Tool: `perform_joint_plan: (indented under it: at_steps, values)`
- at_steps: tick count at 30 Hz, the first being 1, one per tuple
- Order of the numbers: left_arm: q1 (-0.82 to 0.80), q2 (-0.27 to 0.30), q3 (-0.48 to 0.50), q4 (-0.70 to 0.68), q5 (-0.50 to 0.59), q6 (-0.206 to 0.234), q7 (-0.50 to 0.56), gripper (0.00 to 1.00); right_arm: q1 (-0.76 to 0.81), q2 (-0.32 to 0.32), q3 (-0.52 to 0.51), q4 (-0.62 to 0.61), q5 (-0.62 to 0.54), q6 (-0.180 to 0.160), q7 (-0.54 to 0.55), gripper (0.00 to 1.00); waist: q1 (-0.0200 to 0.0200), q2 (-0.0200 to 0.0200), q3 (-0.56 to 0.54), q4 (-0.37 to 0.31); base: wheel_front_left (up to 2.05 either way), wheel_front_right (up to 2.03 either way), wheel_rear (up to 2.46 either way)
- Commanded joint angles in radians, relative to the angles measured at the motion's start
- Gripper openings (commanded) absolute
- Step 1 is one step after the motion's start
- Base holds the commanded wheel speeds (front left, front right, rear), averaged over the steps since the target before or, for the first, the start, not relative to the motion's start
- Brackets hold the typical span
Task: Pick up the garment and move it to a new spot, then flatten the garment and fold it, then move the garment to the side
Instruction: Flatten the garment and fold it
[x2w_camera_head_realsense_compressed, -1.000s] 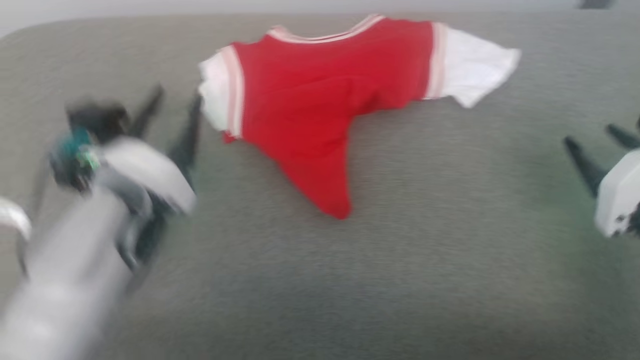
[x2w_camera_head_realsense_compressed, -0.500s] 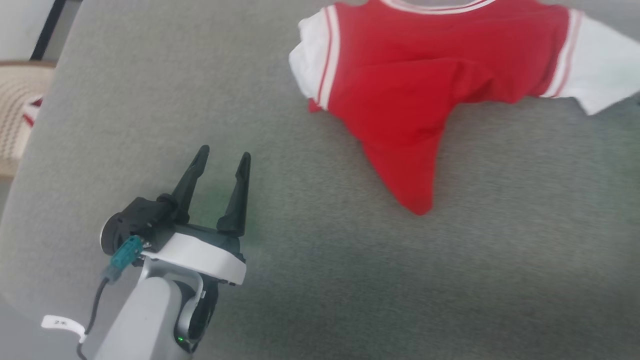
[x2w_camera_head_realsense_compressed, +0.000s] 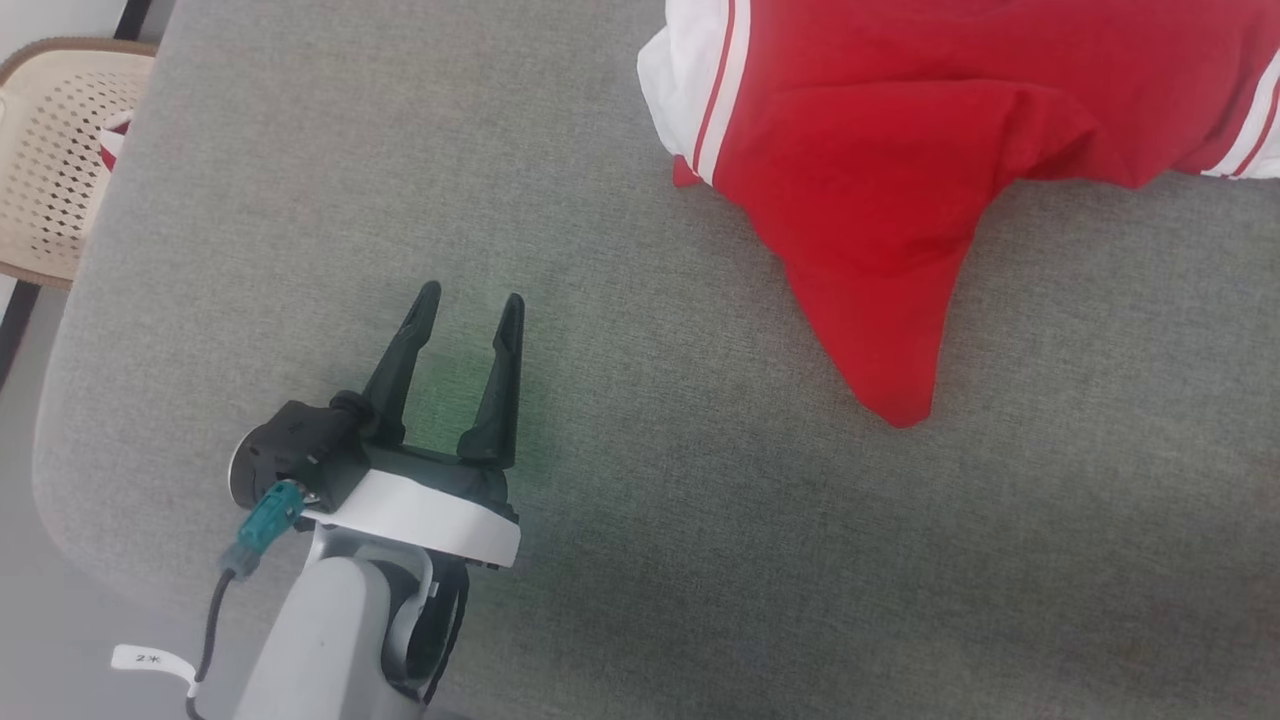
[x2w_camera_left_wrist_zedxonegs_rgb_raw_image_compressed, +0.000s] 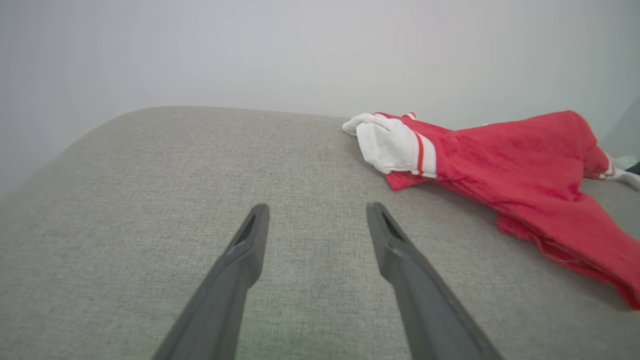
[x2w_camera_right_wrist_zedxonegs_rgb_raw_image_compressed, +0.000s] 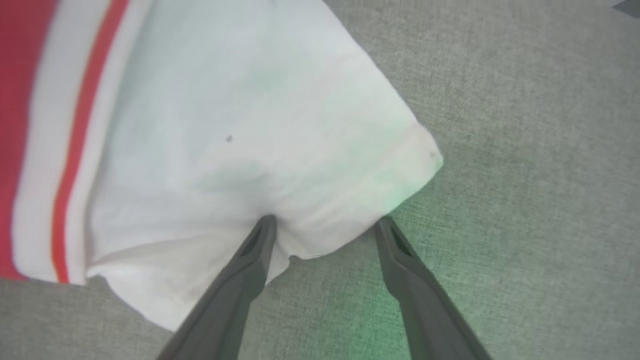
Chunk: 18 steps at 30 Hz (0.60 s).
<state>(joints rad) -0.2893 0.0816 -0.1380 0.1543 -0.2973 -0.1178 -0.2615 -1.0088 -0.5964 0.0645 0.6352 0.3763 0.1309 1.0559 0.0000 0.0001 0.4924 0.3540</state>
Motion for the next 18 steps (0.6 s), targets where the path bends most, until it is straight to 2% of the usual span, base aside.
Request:
perform_joint_plan:
  at_steps: [1, 2, 10, 18]
  values:
    - [0.014, -0.006, 0.008, -0.003, 0.009, -0.004, -0.005, 1.00, 0.028, 0.024, 0.016, 0.027, -0.011, 0.000, 0.000, 0.30, 0.0000, -0.0001, 0.003, -0.003, 0.00, 0.00, 0.00]
    - [0.014, -0.009, 0.010, -0.002, 0.011, -0.006, -0.005, 1.00, 0.026, 0.025, 0.021, 0.026, -0.012, 0.000, -0.007, 0.00, 0.0000, -0.0001, 0.005, -0.006, 0.00, 0.00, 0.00]
    - [0.019, -0.019, 0.036, 0.000, 0.027, -0.012, -0.005, 1.00, 0.046, 0.000, -0.005, 0.007, 0.019, -0.001, -0.123, 0.00, 0.0000, -0.0001, -0.020, -0.046, 0.00, 0.00, 0.00]
    - [0.044, -0.005, 0.066, -0.021, 0.031, -0.013, -0.005, 1.00, 0.171, -0.093, -0.030, -0.065, 0.070, -0.001, -0.185, 0.00, 0.0000, -0.0001, -0.040, -0.108, 0.00, 0.00, 0.00]
